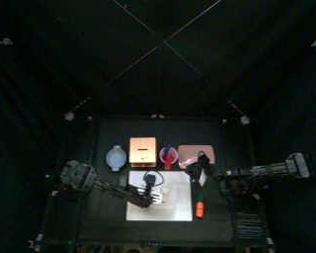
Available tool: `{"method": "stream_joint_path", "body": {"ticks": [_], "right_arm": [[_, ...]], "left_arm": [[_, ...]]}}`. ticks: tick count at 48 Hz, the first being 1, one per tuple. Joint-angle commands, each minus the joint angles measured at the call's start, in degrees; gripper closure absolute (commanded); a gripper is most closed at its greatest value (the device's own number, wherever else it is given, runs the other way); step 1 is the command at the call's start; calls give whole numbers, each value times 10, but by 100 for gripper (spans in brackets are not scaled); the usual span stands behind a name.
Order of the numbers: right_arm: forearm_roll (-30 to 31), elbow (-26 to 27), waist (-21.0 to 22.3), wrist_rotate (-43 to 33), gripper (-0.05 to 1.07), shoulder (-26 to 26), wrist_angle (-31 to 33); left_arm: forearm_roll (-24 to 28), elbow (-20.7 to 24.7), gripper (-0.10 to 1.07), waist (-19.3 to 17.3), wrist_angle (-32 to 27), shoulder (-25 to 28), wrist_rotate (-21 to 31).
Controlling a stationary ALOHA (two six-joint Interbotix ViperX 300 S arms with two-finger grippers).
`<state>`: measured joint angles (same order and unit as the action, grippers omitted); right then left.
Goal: Put salmon on top of rice
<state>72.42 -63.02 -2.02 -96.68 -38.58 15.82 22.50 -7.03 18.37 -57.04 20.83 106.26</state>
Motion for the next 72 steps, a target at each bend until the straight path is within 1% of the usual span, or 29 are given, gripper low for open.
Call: {"method": "stream_joint_path", "body": {"ticks": [1, 12, 27, 36, 46, 57, 72], "right_arm": [[1, 4, -1, 1, 30, -4, 0], [-4, 3, -2, 0, 30, -4, 0], [-11, 1, -1, 0, 30, -4, 0], [-11, 1, -2, 0, 30, -4, 0], [-12, 0, -2, 0, 30, -4, 0], [-16, 1, -2, 1, 30, -4, 0], [-16, 0, -2, 1, 30, -4, 0]], "left_arm": [[4, 33, 33, -4, -8, -4, -16], [7, 64, 33, -7, -23, 13, -60], [40, 85, 33, -18, -16, 25, -74], [47, 98, 33, -26, -11, 34, -89], [55, 104, 33, -32, -11, 47, -91], [59, 107, 33, -36, -11, 46, -91], [57, 131, 33, -38, -11, 52, -91]]}}
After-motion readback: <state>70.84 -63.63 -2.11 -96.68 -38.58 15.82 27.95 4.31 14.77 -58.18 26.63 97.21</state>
